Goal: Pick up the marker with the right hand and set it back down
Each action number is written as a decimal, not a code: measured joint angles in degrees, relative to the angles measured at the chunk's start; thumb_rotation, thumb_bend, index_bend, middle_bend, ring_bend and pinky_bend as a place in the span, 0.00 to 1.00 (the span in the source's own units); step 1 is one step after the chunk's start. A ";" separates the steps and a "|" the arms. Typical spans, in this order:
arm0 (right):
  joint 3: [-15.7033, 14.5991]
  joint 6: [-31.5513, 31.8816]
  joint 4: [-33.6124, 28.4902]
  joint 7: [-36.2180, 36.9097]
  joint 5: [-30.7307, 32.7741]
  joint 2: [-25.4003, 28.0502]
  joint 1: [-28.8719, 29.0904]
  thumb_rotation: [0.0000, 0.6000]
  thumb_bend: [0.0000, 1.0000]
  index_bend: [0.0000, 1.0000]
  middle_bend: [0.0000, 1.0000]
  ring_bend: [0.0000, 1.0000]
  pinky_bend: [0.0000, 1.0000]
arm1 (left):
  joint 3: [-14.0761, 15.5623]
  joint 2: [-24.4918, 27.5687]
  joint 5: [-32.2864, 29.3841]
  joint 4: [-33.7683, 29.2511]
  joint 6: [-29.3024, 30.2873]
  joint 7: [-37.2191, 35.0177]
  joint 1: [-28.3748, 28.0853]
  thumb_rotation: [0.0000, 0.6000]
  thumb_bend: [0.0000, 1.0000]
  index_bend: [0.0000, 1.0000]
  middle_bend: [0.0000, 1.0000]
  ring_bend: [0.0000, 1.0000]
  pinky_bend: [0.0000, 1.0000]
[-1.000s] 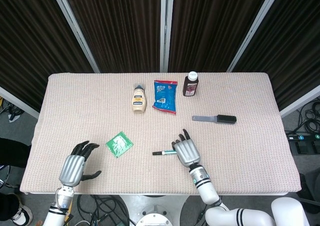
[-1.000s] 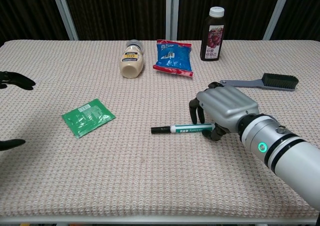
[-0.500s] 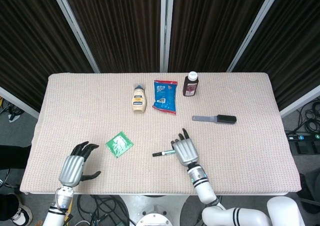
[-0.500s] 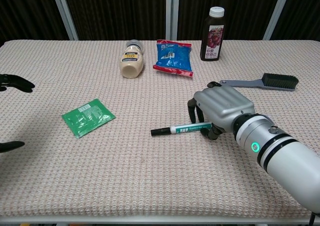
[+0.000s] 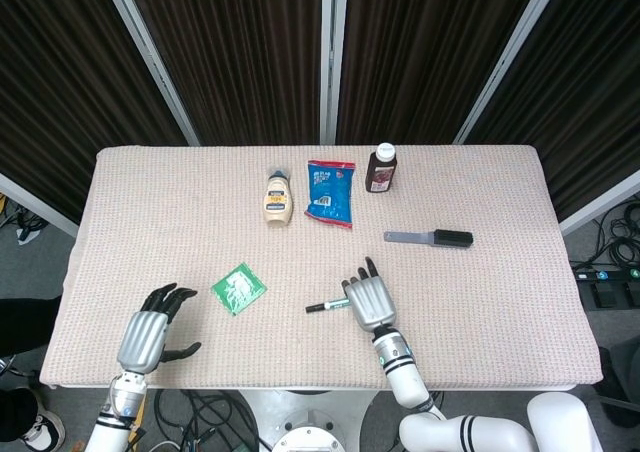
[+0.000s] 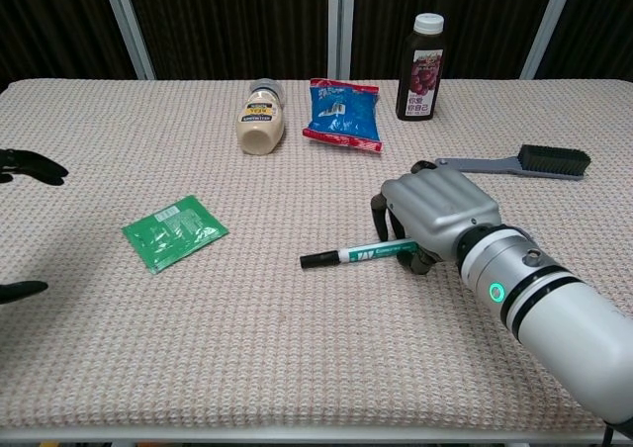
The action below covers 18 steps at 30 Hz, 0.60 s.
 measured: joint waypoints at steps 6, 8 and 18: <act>0.39 1.78 -0.59 1.96 -1.48 0.66 -0.50 1.00 0.33 0.61 0.58 0.27 0.13 | -0.24 -0.08 -0.23 0.05 -0.16 -0.02 -0.12 1.00 0.08 0.22 0.21 0.11 0.16; 0.54 2.75 -1.37 2.63 -2.22 1.33 -0.82 1.00 0.33 0.62 0.58 0.27 0.13 | -0.50 -0.23 -0.49 0.13 -0.27 0.17 -0.21 1.00 0.09 0.23 0.21 0.11 0.16; 2.80 6.59 -5.54 3.02 -4.21 6.10 -1.80 1.00 0.33 0.62 0.58 0.27 0.14 | -4.90 -0.55 -3.63 -3.18 -3.09 2.99 -3.13 1.00 0.09 0.23 0.21 0.13 0.25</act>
